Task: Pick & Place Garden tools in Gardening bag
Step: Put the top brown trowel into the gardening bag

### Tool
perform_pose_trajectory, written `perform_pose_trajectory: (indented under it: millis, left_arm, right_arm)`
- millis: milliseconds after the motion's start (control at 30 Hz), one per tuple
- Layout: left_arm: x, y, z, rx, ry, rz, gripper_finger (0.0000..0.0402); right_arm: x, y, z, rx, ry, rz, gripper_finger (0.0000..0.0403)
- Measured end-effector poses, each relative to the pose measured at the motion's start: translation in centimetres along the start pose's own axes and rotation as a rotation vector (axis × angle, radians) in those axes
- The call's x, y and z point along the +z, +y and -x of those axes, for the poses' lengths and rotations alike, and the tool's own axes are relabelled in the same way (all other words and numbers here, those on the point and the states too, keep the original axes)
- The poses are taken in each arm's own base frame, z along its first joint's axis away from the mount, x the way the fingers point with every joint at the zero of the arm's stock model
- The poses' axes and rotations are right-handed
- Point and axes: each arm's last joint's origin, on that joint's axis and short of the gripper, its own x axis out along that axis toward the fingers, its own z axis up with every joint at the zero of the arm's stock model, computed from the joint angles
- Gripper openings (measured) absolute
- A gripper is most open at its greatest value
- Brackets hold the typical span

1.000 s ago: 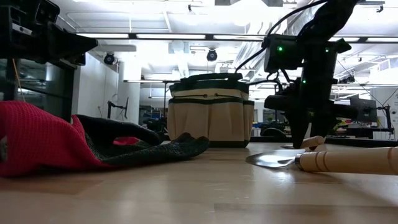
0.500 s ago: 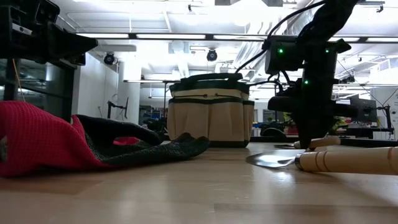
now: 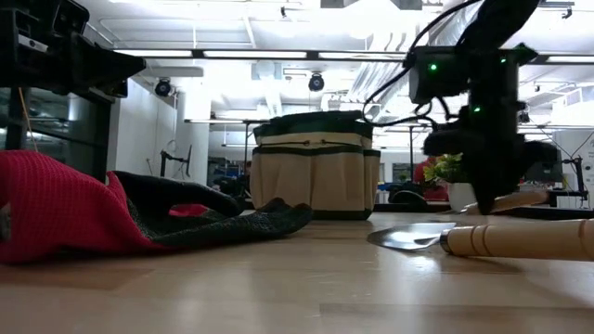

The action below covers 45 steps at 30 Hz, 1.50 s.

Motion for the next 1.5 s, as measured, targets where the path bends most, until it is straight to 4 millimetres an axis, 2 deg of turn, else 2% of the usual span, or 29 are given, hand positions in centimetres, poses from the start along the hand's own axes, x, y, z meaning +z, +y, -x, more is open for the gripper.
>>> perform_pose_trajectory:
  millis: [333,800,1133,1500]
  left_arm:
    - [0.0,0.0,0.0,0.000,0.000,0.000,0.0001]
    - [0.0,0.0,0.0,0.000,0.001,0.000,0.0001]
    - [0.0,0.0,0.0,0.000,0.000,0.000,0.0001]
    - [0.0,0.0,0.0,0.000,0.001,0.000,0.0001]
  right_arm:
    - [-0.8,-1.6,2.7,0.047,0.006,0.032,0.0065]
    - [-0.8,-2.8,6.4,0.206,-0.251,0.130,0.0066]
    - [0.1,-1.7,7.9,0.345,-0.472,0.243,0.0066]
    - [1.1,-0.2,9.4,0.402,-0.722,0.529,0.0066]
